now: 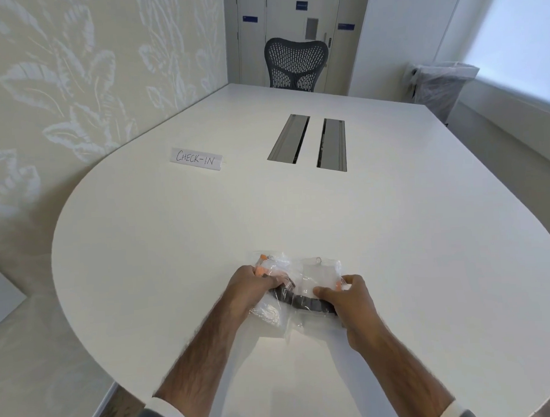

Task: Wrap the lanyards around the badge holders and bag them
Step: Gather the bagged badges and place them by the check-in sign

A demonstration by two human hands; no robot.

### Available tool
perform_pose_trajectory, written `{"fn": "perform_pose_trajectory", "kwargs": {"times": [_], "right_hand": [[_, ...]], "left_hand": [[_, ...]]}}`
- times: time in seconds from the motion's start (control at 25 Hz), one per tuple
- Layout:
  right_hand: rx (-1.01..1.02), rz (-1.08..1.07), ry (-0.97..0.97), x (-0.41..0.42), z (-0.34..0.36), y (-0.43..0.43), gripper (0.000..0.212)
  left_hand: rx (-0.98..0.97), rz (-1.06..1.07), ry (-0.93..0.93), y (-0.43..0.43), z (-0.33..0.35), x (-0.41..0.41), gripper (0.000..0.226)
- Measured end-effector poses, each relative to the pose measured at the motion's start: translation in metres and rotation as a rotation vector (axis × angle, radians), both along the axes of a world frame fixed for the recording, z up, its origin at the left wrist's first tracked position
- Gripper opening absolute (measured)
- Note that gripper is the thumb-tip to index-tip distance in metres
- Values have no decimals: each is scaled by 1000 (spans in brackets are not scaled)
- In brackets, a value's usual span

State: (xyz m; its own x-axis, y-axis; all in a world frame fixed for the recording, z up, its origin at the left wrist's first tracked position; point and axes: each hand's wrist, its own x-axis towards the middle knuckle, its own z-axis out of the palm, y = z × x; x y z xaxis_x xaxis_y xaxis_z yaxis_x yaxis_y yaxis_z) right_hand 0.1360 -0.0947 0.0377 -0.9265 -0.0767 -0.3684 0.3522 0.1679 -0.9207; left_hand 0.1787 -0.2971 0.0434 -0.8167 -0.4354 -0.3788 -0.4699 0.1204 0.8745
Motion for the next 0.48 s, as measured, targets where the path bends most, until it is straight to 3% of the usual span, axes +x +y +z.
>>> {"fn": "perform_pose_trajectory", "kwargs": {"times": [0.28,0.4,0.48], "right_hand": [[-249,118,-72,-20,-3,-30,51],[-320,195,-108,-27,-8,-62,64],[-352,211,-124,-28,-10,-86,62]], "left_hand": [[91,141,119,-6,7,-1,35],[91,195,130,-26,18,7,24],[97,213,132,-47,17,10,25]]}}
